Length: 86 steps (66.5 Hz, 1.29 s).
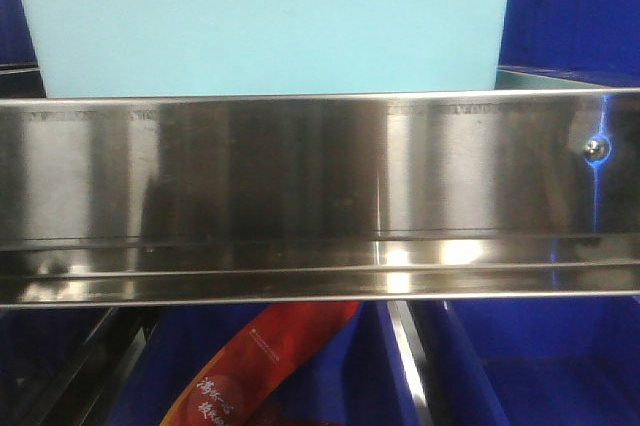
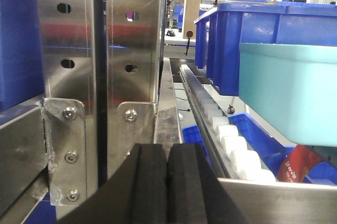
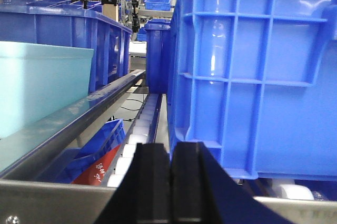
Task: Fetch blue bin and place on conveyor start
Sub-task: 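Lower both grippers onto the rims of the light-blue bin on the shelf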
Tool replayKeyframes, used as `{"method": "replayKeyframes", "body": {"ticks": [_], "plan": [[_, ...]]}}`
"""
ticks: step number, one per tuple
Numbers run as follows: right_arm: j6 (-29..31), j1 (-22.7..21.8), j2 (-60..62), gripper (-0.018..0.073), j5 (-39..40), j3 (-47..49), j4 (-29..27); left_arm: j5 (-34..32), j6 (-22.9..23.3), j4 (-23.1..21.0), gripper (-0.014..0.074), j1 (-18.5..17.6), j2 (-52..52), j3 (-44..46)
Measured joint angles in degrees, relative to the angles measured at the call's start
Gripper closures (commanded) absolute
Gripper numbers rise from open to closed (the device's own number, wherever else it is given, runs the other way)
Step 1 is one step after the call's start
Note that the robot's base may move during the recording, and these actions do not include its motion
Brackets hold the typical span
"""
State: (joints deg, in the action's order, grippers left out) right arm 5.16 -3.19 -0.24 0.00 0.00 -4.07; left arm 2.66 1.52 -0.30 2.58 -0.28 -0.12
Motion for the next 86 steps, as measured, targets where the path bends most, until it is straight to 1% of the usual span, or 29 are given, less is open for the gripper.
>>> {"method": "replayKeyframes", "body": {"ticks": [37,43,50,54,58,61,65,75,81,86], "plan": [[0.00,0.00,0.03,0.0724,0.00,0.00,0.00,0.00,0.00,0.00,0.0707,0.00,0.00,0.00],[0.00,0.00,0.03,0.0724,2.96,0.00,0.11,-1.45,0.00,0.00,0.0707,0.00,0.00,0.00],[0.00,0.00,0.03,0.0724,8.70,0.00,0.11,-6.17,0.00,-0.39,0.0707,0.00,0.00,-0.03],[0.00,0.00,0.03,0.0724,9.99,0.00,0.11,-7.05,0.00,-0.51,0.0707,0.00,0.00,-0.03],[0.00,0.00,0.12,0.0724,7.92,1.40,0.11,-3.89,0.00,-0.51,0.0707,0.00,0.00,1.53],[0.00,0.00,0.12,0.0724,4.76,3.54,0.11,-1.11,0.00,-0.51,0.0707,0.00,0.00,3.30],[0.00,0.00,0.12,0.0724,0.00,7.12,0.11,2.67,0.00,-0.51,0.0707,0.00,0.03,6.51],[0.00,0.00,-0.20,0.0724,-12.51,16.09,0.11,9.32,0.00,-0.51,0.0707,0.00,0.13,14.59],[0.00,0.00,-2.62,0.0724,-19.58,20.86,0.11,15.94,0.00,-0.63,0.0707,0.00,-0.64,19.76],[0.00,0.00,-5.66,0.0724,-24.29,24.95,0.11,21.92,0.00,-2.24,0.0707,0.00,-3.13,24.11]]}}
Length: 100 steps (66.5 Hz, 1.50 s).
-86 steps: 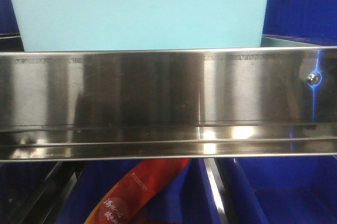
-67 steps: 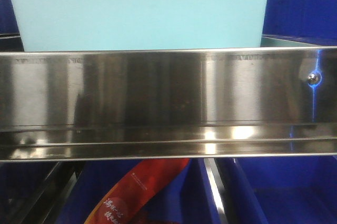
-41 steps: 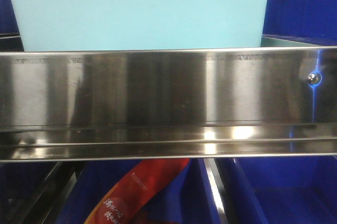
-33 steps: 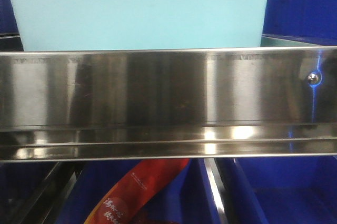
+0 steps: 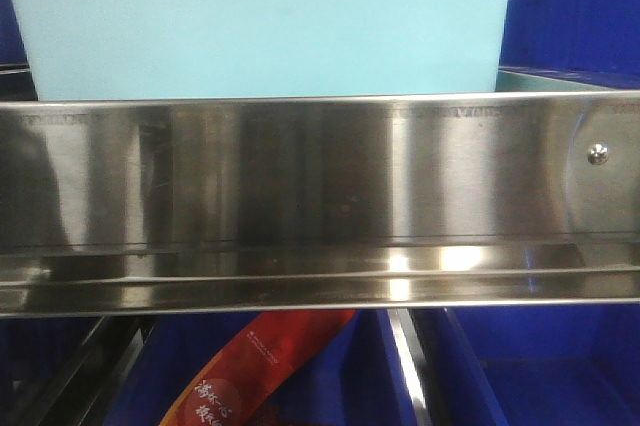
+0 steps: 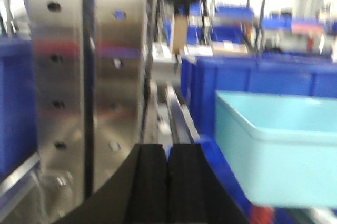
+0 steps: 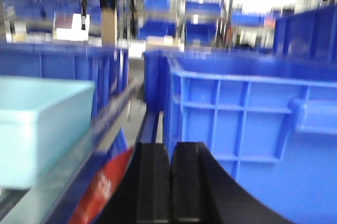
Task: Fetch blue bin and place on conveyor start
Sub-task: 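Lower both grippers onto the rims of the light-blue bin on the shelf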
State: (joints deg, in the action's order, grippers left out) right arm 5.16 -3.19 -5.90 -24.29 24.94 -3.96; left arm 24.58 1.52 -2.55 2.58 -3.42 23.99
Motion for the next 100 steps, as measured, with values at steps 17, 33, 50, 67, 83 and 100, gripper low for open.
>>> {"method": "replayKeyframes", "body": {"ticks": [17,33,50,67,83,100], "plan": [[0.00,0.00,-13.93,0.0724,-5.42,11.33,-0.73,13.34,0.00,-3.88,0.0707,0.00,-13.79,11.40],[0.00,0.00,-19.29,0.0724,-4.39,14.42,-3.13,9.30,0.00,-4.09,0.0707,0.00,-20.40,13.78],[0.00,0.00,-25.51,0.0724,-2.90,16.36,-10.72,7.48,0.00,-5.27,0.0707,0.00,-29.44,17.32],[0.00,0.81,-39.71,0.0711,-5.54,23.50,-11.20,7.07,0.00,-2.52,0.0707,-7.38,-45.29,26.42],[-0.57,6.48,-54.53,0.0701,-9.07,36.95,-8.29,11.20,2.34,-1.03,0.0707,-10.50,-63.23,41.91],[-13.06,12.17,-68.33,0.0700,-15.31,51.63,3.26,19.66,9.20,3.05,0.0707,-10.54,-78.13,59.96]]}}
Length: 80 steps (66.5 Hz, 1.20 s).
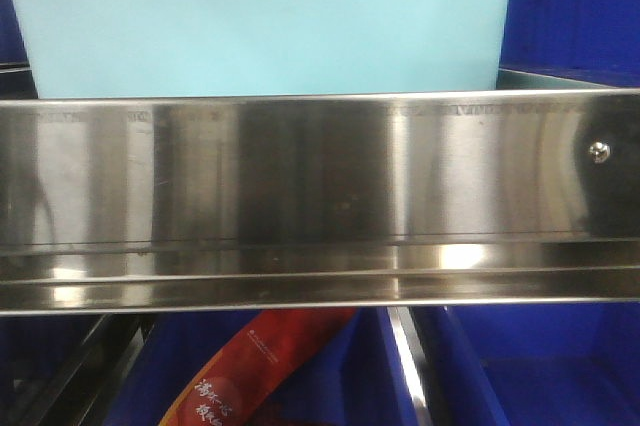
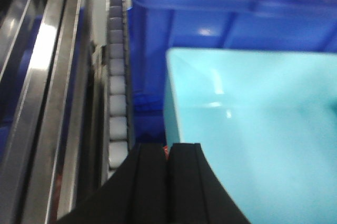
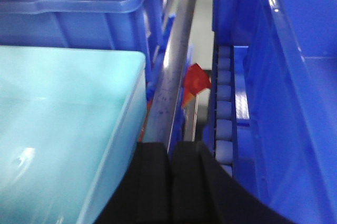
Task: Fetch blue bin and place on conveyor start
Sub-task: 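Lower both grippers onto the rims of the light-blue bin on the shelf, then close both grippers on opposite walls of the light-blue bin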
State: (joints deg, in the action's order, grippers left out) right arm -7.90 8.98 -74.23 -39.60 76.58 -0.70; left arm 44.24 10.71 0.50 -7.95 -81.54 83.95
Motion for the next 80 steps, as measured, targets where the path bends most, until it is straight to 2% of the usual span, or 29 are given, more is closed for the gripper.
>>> {"method": "replayKeyframes", "body": {"ticks": [7,13,20,25,39,59,64,71,80], "plan": [[-5.09,3.12,-5.02,0.0700,-4.64,6.65,4.69,3.71,3.19,2.23,0.0707,-0.12,-4.08,4.95],[-7.05,4.79,-9.23,0.0700,-8.49,11.84,5.56,7.11,6.63,5.58,0.0707,-1.12,-6.62,7.85],[-8.28,6.48,-13.93,0.0700,-13.75,17.48,6.06,11.24,11.60,12.34,0.0707,-4.56,-9.62,10.33],[-8.92,6.78,-16.21,0.0700,-15.95,19.96,6.17,12.00,13.85,14.16,0.0707,-6.29,-10.75,10.59],[-11.21,7.16,-20.28,0.0700,-20.84,22.91,6.17,12.62,15.71,14.72,0.0707,-7.48,-12.18,10.81],[-12.99,8.97,-21.64,0.0683,-21.68,23.31,6.17,12.87,15.99,14.95,0.0700,-7.48,-12.27,10.81],[-13.44,9.01,-21.86,0.0577,-21.68,23.31,6.17,13.14,15.99,14.95,0.0645,-7.48,-12.27,10.81],[-13.73,9.01,-21.95,0.0382,-21.79,23.31,6.17,13.52,16.09,14.95,0.0507,-7.48,-12.27,10.81],[-13.82,9.01,-22.37,0.0396,-21.79,23.43,6.30,13.22,16.09,14.95,0.0364,-7.48,-12.40,10.81]]}}
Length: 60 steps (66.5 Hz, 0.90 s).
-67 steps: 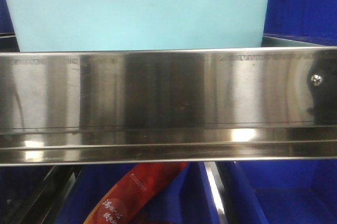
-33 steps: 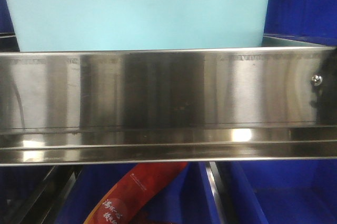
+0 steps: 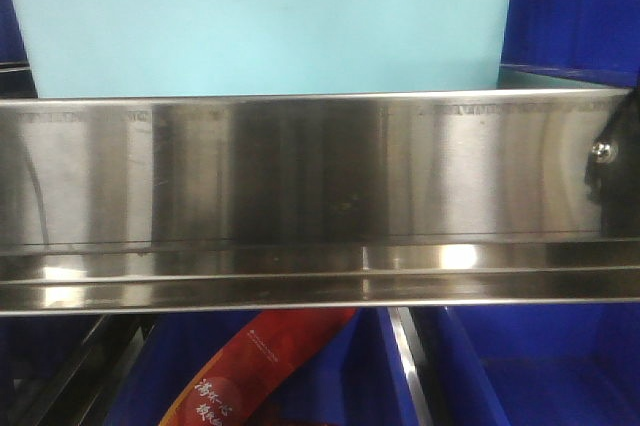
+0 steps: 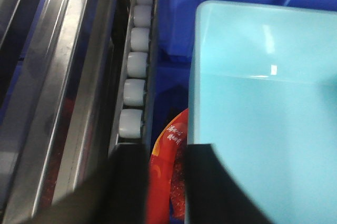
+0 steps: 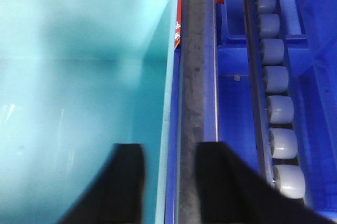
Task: Fetch blue bin and place on conveyor start
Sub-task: 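Close both grippers on opposite walls of the light-blue bin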
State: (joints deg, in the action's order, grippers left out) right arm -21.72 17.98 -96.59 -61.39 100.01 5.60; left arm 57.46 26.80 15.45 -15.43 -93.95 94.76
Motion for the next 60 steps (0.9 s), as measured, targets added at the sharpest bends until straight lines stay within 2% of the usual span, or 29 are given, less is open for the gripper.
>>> {"method": "replayKeyframes", "body": {"ticks": [22,43,60], "plan": [[-0.14,0.00,-3.65,0.0396,1.89,0.08,0.00,-0.59,0.24,0.00,0.0351,0.00,-3.93,0.12],[-0.14,0.00,-6.69,0.0396,2.15,0.08,0.45,0.62,0.24,-2.82,0.0351,-0.04,-6.71,0.12],[-0.14,0.00,-7.24,0.0396,2.04,0.08,0.45,1.39,0.24,-3.15,0.0351,-0.04,-7.29,0.12]]}}
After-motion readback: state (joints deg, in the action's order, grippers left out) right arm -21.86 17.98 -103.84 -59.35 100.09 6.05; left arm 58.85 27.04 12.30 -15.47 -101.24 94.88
